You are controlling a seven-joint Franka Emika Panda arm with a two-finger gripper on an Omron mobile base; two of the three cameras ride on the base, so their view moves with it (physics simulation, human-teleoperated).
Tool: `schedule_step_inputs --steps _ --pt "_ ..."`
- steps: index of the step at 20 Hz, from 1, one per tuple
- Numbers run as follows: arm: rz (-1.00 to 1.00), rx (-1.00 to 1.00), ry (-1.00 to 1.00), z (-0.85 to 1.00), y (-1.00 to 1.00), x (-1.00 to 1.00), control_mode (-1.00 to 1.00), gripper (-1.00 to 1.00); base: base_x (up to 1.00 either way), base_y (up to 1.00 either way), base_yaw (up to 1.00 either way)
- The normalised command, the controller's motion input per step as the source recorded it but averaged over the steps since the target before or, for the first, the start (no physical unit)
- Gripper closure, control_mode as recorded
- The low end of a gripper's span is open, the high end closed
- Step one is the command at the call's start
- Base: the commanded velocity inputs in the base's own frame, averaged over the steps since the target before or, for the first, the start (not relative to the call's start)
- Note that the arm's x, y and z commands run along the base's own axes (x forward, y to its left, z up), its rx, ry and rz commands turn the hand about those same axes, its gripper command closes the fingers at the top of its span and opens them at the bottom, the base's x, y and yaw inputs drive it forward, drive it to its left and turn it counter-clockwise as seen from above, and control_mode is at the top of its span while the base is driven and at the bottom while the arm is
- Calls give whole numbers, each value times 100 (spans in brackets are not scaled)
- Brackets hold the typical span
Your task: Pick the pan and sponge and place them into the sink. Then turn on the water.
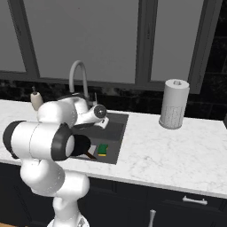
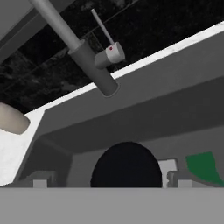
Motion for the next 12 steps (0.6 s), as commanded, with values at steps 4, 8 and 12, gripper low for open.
schedule_step_inputs --steps 4,8,12 --pt "-6 9 2 17 2 16 -100 -100 0 0 0" --pt "-2 13 0 6 2 13 -100 -100 0 0 0" --pt "0 14 0 0 0 16 -100 -100 0 0 0"
